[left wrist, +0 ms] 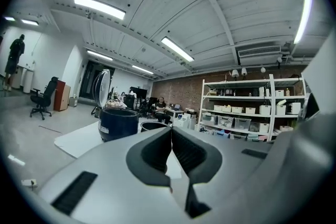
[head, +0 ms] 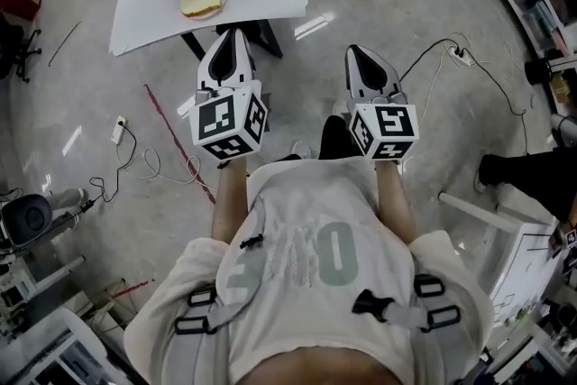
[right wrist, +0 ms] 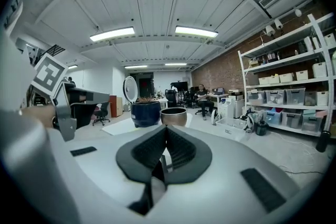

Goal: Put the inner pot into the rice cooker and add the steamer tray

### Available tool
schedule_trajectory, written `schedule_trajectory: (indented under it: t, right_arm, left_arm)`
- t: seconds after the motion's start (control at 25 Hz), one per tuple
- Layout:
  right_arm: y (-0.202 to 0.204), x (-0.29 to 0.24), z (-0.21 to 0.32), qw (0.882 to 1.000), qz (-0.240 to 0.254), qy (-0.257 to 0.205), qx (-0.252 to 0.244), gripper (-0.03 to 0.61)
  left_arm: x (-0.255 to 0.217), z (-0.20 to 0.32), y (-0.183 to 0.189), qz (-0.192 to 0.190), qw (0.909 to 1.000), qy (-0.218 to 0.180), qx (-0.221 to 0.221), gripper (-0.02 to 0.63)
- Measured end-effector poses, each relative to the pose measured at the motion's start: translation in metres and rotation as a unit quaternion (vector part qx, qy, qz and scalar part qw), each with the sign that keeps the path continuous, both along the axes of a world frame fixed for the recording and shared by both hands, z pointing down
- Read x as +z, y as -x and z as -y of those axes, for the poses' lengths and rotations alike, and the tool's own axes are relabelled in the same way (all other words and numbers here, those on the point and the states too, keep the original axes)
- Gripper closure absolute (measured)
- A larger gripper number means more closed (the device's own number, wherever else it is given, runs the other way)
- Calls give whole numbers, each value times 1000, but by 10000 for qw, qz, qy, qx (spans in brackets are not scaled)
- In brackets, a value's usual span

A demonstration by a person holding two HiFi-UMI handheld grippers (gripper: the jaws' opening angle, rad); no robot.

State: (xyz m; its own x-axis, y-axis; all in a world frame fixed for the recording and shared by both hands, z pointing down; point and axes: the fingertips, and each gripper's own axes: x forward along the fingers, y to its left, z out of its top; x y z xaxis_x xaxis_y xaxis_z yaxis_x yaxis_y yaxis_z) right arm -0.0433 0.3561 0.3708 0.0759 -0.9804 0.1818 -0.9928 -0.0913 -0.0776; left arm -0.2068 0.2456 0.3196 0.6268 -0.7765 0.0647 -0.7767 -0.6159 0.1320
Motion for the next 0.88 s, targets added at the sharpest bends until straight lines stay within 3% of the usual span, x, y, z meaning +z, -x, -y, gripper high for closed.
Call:
schedule_trajectory:
  t: [0.44,0.68,0.88]
  right_arm:
    - [-15,-1,65,9994,-153,-185,-253,569]
    - [-39,-3,130,9981,-325,-289,-442,570]
    - [-86,-13,199,9972,-271,-301,-622,569]
  left_arm:
    - [13,48,-5,-137,9996,19,-259,592]
    - [19,116,-13,-128,9977,83,-667,592]
    - [9,179,-47,-58,9953,104,-962,593]
